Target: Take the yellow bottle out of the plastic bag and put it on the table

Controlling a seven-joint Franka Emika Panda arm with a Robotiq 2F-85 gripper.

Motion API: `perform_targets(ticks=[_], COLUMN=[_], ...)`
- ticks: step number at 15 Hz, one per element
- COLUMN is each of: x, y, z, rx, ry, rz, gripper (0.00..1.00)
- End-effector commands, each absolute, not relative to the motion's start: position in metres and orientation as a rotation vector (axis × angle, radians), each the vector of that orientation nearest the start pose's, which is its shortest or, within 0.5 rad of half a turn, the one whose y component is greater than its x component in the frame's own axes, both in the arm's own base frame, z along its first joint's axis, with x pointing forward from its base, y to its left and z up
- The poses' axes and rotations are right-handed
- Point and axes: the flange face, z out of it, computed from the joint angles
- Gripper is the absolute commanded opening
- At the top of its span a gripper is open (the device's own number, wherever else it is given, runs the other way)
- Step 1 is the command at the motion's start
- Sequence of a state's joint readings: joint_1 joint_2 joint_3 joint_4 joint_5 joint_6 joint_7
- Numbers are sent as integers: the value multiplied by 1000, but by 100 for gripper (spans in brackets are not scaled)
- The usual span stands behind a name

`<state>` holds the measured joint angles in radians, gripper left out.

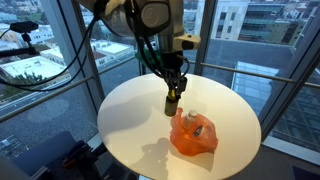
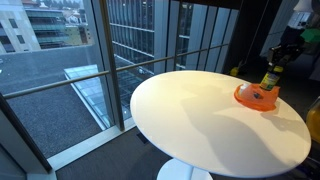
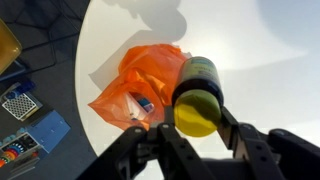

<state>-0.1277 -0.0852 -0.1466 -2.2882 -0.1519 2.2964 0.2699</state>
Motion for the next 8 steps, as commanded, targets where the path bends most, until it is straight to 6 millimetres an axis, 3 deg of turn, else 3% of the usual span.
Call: perform_targets(ticks=[1, 4, 8], x=[484, 486, 487], y=[-97, -58, -13], z=[401, 386, 350], rx=[-3204, -3235, -3294], ry=[605, 479, 325], rz=[-153, -122, -42], gripper=[20, 20, 20])
